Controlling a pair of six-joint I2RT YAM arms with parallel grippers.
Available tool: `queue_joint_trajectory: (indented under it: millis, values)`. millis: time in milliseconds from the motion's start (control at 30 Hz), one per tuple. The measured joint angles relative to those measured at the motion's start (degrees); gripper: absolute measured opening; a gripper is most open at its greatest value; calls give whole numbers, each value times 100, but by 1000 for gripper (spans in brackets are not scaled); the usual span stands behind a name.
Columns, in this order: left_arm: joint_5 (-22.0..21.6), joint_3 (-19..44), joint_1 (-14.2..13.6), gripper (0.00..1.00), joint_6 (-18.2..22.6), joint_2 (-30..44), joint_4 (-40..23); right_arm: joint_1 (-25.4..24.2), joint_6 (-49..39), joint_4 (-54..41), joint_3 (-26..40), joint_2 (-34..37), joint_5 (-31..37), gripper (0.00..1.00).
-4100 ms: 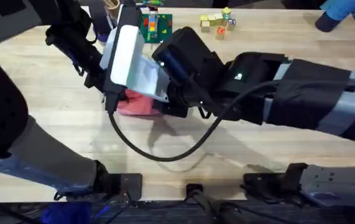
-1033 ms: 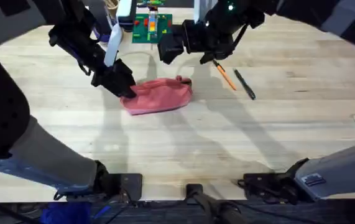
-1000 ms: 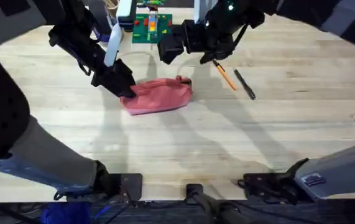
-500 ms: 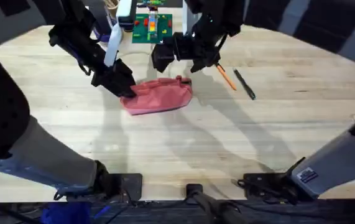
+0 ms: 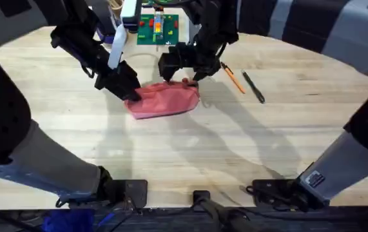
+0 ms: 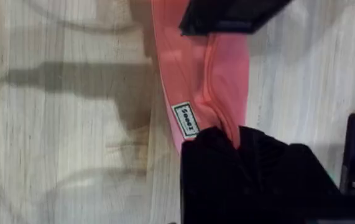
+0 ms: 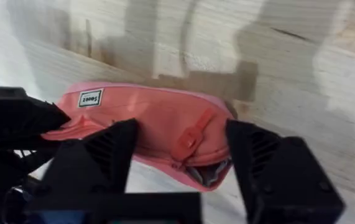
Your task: Unzip the bag, pick up the pens from the table one at a time and place them inside, then zip the bag closed.
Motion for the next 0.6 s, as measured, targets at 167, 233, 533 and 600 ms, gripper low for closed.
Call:
queue_joint_trajectory:
  millis: [167, 233, 533, 600]
  values:
    - [0, 0, 0, 42, 1, 0, -2, 2, 64, 7, 0, 0, -36, 578]
    - [0, 0, 0, 42, 0, 0, -2, 7, 81, 7, 0, 0, -42, 511]
    - [0, 0, 0, 43, 2, 0, -11, 59, 109, 17, 0, 0, -157, 300]
    - [0, 0, 0, 43, 2, 0, -11, 59, 111, 15, 0, 0, -205, 229]
